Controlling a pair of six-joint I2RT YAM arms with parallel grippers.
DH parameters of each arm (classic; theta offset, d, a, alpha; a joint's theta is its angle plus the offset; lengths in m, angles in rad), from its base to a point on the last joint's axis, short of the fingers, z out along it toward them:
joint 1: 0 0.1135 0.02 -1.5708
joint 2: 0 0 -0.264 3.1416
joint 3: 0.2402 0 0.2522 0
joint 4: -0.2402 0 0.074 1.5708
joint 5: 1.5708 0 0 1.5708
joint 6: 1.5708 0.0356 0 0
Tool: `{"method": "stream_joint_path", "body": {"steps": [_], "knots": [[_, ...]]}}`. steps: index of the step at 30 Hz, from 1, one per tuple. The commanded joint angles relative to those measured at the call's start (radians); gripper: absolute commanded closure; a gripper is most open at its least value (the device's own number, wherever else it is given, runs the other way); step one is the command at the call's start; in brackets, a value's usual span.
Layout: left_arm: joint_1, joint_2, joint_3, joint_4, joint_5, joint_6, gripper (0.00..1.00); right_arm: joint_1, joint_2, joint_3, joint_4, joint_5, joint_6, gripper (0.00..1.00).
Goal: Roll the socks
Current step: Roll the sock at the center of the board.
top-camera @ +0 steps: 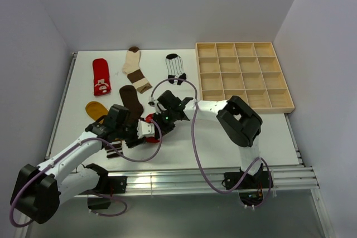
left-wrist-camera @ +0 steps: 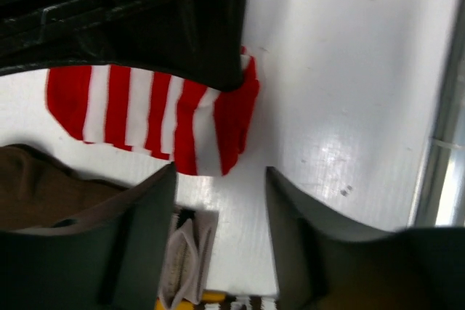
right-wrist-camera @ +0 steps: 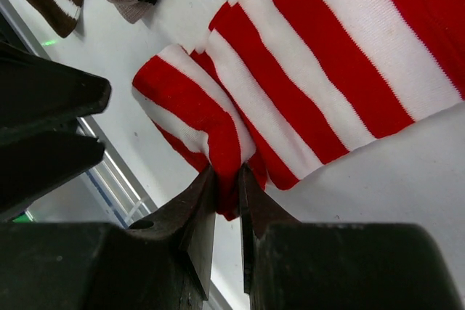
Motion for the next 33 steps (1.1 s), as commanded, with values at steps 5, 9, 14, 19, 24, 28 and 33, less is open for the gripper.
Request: {"method": "stream_joint_path", "body": {"steps": [5, 9, 14, 19, 24, 28, 33], "knots": [[-0.083, 0.022, -0.033, 0.213, -0.152, -0.094, 0.55, -0.02, 0.035, 0.017, -0.086, -0.041, -0.011, 1.0], [-0.163, 0.016, -0.057, 0.241, -0.203, -0.103, 0.52, -0.026, 0.05, 0.031, -0.103, -0.052, -0.011, 1.0], [-0.233, 0.011, -0.085, 0.264, -0.247, -0.106, 0.42, -0.036, 0.062, 0.053, -0.122, -0.058, -0.014, 1.0], [-0.283, 0.024, -0.111, 0.317, -0.301, -0.112, 0.41, -0.04, 0.075, 0.063, -0.134, -0.061, -0.023, 1.0], [-0.321, 0.051, -0.129, 0.377, -0.352, -0.106, 0.4, -0.045, 0.088, 0.068, -0.145, -0.067, -0.028, 1.0], [-0.344, 0.074, -0.134, 0.399, -0.376, -0.102, 0.39, -0.052, 0.088, 0.07, -0.154, -0.072, -0.032, 1.0], [-0.358, 0.111, -0.135, 0.436, -0.399, -0.097, 0.39, -0.057, 0.078, 0.056, -0.145, -0.083, -0.034, 1.0]]}}
